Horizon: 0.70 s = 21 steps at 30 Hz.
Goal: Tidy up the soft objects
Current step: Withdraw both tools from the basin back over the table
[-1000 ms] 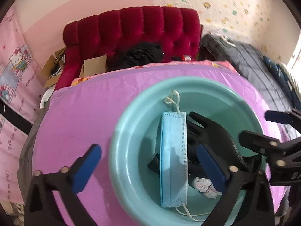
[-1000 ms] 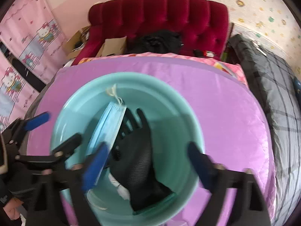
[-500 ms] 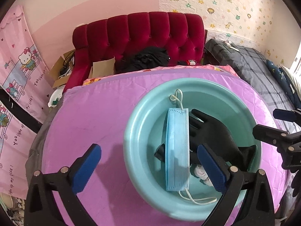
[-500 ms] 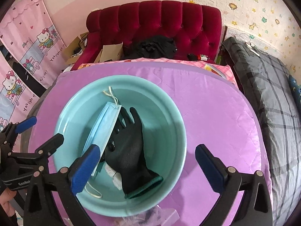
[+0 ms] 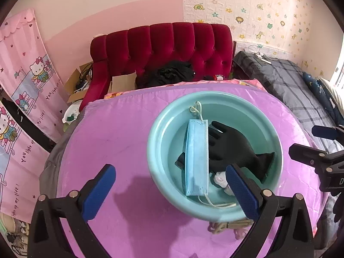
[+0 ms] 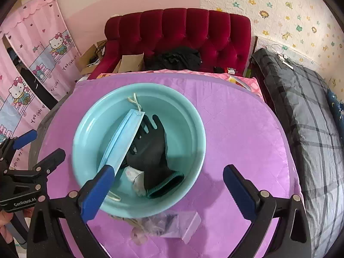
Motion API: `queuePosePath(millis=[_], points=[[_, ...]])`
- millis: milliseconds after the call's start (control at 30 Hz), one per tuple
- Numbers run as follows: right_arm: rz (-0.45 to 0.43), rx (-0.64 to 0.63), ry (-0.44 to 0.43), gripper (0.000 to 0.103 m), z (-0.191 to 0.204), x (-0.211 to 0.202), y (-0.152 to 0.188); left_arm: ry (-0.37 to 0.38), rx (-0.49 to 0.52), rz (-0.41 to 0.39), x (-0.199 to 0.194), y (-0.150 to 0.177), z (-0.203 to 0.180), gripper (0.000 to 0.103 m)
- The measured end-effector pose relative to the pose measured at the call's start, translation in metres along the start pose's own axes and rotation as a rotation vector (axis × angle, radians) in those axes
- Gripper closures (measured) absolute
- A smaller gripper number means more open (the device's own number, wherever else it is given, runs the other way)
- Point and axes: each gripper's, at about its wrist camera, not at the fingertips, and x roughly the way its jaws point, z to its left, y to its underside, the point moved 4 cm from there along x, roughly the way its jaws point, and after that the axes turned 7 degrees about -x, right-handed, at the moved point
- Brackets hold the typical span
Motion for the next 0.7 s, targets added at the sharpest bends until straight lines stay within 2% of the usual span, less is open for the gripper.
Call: queuePosePath(millis=[700], points=[[-0.021,-0.027,-0.012,0.000,0.019,-0.047,0.053,-0.007,0.010,-0.037,-0.054,0.049,-0.005,0.000]])
